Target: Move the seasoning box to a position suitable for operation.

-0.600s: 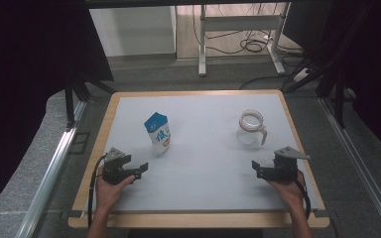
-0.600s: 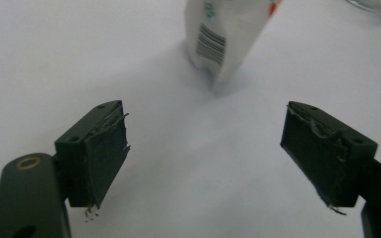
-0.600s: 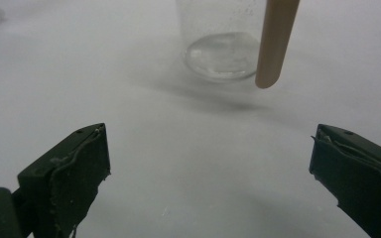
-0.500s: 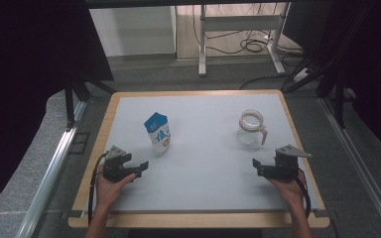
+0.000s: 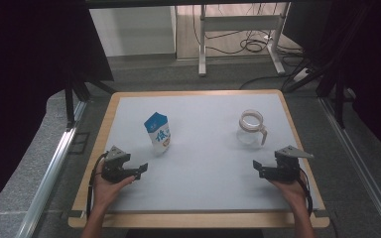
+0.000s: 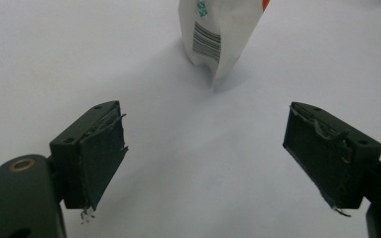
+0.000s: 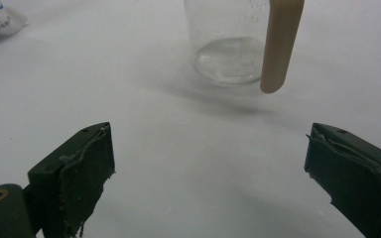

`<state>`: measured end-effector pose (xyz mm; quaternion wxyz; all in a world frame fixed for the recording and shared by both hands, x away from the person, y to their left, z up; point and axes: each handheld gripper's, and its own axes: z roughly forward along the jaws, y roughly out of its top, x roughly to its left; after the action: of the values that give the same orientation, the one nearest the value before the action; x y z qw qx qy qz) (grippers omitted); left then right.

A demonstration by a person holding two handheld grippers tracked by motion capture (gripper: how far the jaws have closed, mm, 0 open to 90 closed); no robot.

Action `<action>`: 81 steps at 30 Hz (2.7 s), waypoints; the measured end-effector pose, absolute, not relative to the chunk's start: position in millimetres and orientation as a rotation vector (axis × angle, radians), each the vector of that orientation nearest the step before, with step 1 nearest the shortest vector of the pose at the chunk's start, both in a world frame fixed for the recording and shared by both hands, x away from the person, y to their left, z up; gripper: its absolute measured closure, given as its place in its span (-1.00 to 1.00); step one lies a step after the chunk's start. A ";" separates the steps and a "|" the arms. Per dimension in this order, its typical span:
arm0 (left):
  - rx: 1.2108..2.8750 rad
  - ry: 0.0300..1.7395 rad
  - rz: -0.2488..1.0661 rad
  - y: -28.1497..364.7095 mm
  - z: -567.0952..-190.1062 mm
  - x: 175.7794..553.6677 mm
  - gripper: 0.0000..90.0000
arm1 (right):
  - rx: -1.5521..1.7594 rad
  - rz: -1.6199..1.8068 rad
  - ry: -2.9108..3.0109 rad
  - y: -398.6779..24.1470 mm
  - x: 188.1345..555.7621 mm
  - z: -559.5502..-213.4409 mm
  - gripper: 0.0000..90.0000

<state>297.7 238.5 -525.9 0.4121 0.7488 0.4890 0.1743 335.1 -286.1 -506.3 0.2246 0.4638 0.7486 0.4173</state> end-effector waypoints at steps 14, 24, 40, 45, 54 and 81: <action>1.928 1.212 0.371 229.4 -536.4 299.0 -0.58 | 1.182 1.175 2.018 -282.3 354.6 -468.8 -0.87; 1.892 1.208 0.374 233.1 -528.5 291.2 -0.61 | 1.134 1.184 2.044 -274.2 385.9 -431.4 -0.87; 1.892 1.202 0.359 236.1 -526.9 290.6 -0.62 | 1.145 1.141 2.135 -256.3 444.1 -427.0 -0.91; 1.902 1.201 0.355 236.1 -529.6 292.4 -0.63 | 1.157 1.100 2.187 -246.9 462.5 -440.3 -0.92; 1.884 1.205 0.382 237.7 -528.6 291.0 -0.63 | 1.193 1.057 2.235 -241.7 477.8 -461.8 -0.92; 1.887 1.209 0.399 238.6 -529.5 290.5 -0.63 | 1.114 1.011 2.265 -239.9 470.6 -479.4 -0.75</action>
<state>290.5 238.6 -529.5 0.4194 0.7526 0.4820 0.1592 470.6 -239.9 -479.4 0.2098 0.4007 0.8144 0.3636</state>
